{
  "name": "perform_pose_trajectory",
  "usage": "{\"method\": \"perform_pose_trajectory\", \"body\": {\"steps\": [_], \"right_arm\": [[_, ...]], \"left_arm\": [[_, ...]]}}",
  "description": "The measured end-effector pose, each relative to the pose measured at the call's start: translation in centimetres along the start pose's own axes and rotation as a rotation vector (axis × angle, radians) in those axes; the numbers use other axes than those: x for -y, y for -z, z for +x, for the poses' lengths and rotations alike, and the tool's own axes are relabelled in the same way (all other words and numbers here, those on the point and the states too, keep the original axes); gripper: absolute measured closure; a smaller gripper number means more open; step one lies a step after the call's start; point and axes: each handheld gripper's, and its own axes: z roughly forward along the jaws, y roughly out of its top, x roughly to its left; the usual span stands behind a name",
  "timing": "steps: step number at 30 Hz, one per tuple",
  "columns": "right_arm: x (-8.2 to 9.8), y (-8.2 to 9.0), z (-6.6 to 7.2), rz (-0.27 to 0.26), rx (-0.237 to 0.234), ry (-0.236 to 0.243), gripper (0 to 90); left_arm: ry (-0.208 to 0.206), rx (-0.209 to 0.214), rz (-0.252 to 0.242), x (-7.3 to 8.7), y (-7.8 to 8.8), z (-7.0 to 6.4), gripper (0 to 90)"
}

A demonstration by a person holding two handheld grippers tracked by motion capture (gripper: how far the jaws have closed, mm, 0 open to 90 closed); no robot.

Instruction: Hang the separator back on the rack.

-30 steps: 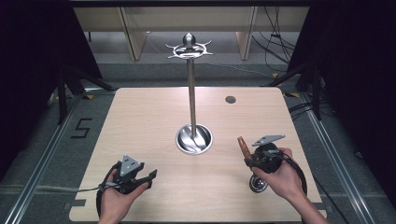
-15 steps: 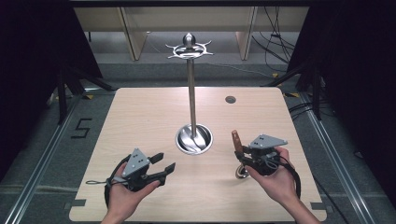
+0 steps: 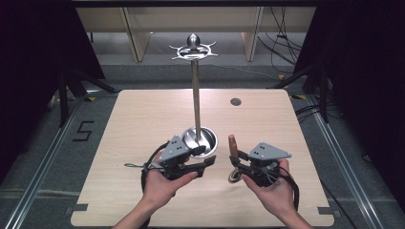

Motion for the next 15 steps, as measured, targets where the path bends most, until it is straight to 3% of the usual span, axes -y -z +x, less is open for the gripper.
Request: {"method": "perform_pose_trajectory", "body": {"steps": [6, 15], "right_arm": [[-0.1, 0.1, 0.5, -0.007, 0.007, 0.014, 69.0], [-0.1, 0.0, 0.9, -0.001, 0.009, 0.009, 68.9]], "left_arm": [[-0.006, 0.022, 0.018, -0.4, -2.6, -1.0, 54.0], [0.026, 0.047, 0.007, -0.7, -3.9, -0.9, 62.2]]}}
